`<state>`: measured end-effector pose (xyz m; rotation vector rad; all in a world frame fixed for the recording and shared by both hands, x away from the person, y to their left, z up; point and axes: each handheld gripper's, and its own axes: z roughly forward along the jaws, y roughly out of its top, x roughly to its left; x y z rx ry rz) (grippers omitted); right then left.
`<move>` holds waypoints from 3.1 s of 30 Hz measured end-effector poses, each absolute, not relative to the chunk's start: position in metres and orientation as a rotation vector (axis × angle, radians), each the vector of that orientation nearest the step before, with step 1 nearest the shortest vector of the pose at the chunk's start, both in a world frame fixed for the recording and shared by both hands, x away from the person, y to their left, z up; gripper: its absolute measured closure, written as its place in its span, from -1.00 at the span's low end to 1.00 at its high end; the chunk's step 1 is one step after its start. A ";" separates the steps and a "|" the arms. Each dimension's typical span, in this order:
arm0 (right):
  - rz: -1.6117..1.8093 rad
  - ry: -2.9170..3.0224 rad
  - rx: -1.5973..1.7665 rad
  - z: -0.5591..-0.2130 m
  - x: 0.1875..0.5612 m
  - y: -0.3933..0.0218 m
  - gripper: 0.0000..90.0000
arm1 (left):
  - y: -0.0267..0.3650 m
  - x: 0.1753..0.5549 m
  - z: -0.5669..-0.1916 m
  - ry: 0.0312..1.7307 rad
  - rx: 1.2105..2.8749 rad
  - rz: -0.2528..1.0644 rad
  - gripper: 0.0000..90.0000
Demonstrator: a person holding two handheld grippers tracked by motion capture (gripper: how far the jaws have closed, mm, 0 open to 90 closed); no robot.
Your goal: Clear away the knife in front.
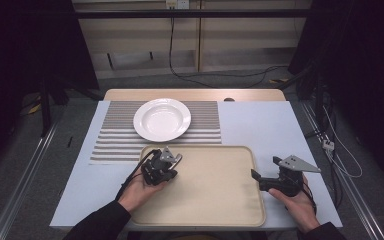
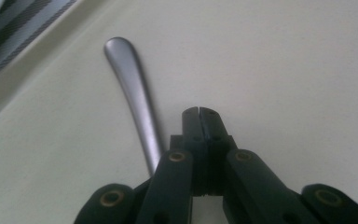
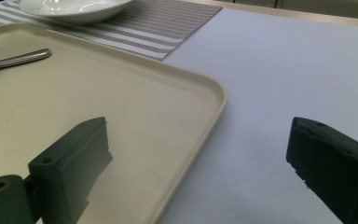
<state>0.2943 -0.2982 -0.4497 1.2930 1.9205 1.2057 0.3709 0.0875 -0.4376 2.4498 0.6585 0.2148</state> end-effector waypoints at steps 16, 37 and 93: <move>1.204 1.921 1.294 -0.449 0.294 -0.298 -0.88 | 0.101 0.375 -0.437 0.701 2.454 0.242 1.00; 1.204 1.923 1.296 -0.450 0.295 -0.298 -0.88 | 0.108 0.378 -0.435 0.765 2.480 0.289 1.00; 1.199 1.926 1.302 -0.450 0.296 -0.298 -0.88 | 0.148 0.380 -0.435 0.876 2.435 0.306 1.00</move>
